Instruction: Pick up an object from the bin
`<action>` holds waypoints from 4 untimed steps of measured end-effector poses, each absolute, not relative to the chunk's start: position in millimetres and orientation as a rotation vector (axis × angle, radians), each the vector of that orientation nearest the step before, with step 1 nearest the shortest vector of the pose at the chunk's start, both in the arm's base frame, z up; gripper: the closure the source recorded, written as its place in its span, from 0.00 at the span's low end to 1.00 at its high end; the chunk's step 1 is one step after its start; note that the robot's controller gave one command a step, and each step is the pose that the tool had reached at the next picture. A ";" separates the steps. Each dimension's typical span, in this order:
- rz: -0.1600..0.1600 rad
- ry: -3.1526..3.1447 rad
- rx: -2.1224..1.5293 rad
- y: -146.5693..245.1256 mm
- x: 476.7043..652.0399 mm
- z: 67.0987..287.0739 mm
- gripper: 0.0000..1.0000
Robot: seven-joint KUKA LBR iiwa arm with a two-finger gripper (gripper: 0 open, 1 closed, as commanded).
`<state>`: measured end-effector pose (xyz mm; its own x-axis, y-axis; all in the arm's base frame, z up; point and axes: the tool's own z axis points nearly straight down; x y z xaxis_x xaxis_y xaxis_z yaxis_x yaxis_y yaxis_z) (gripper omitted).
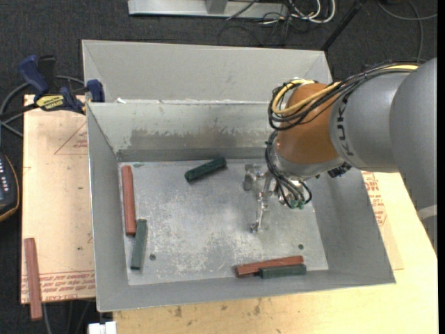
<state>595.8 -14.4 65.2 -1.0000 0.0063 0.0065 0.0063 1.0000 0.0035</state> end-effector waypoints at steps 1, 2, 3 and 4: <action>-0.008 -3.147 0.169 79.5 643.9 102.1 0.00; -0.001 -3.143 0.171 75.2 657.3 109.2 0.00; -0.002 -3.137 0.220 84.4 653.3 69.0 0.00; -0.002 -3.139 0.220 84.6 654.7 70.5 0.00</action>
Offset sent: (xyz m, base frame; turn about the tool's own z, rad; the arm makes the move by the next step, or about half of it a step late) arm 0.0457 0.0876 0.0348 -0.1043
